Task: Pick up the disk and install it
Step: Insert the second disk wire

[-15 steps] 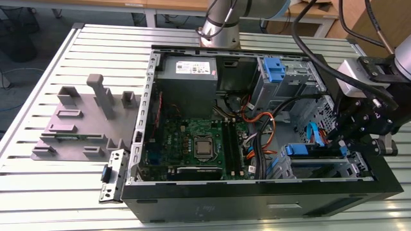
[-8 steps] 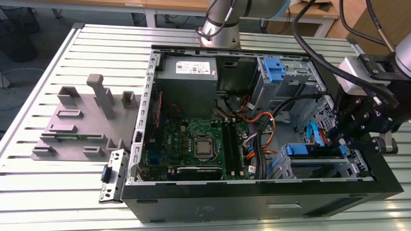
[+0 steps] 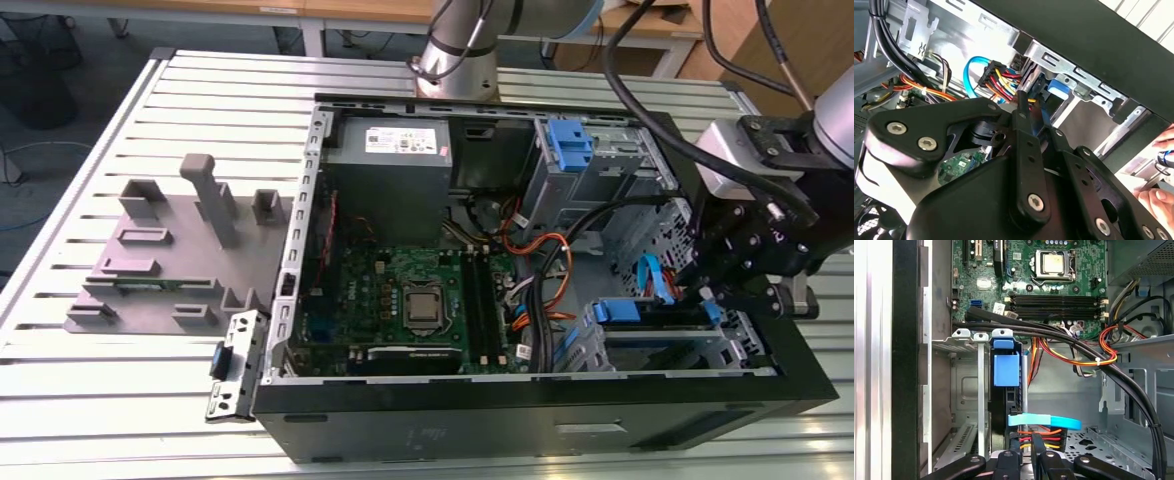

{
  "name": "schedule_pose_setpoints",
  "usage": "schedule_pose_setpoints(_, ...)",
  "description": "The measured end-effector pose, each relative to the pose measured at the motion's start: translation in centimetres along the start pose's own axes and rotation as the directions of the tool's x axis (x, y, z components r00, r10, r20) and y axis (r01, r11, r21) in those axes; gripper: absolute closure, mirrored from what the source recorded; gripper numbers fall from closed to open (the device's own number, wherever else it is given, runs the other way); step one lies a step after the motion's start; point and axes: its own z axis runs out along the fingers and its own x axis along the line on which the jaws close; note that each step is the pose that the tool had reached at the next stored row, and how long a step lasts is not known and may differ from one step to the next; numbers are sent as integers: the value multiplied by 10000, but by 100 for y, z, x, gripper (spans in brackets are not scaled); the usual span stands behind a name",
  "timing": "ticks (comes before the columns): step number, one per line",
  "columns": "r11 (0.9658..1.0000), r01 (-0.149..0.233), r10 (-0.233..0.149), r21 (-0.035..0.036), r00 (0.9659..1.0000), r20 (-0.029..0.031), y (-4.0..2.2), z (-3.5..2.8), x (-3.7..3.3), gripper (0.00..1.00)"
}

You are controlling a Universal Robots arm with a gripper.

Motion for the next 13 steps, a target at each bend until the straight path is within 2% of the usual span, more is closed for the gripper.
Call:
schedule_pose_setpoints(10, 10000, 1, -1, -1, 10000, 19, 0, 10, 0, 76)
schedule_pose_setpoints(13, 10000, 1, -1, -1, 10000, 25, 0, -10, -2, 76)
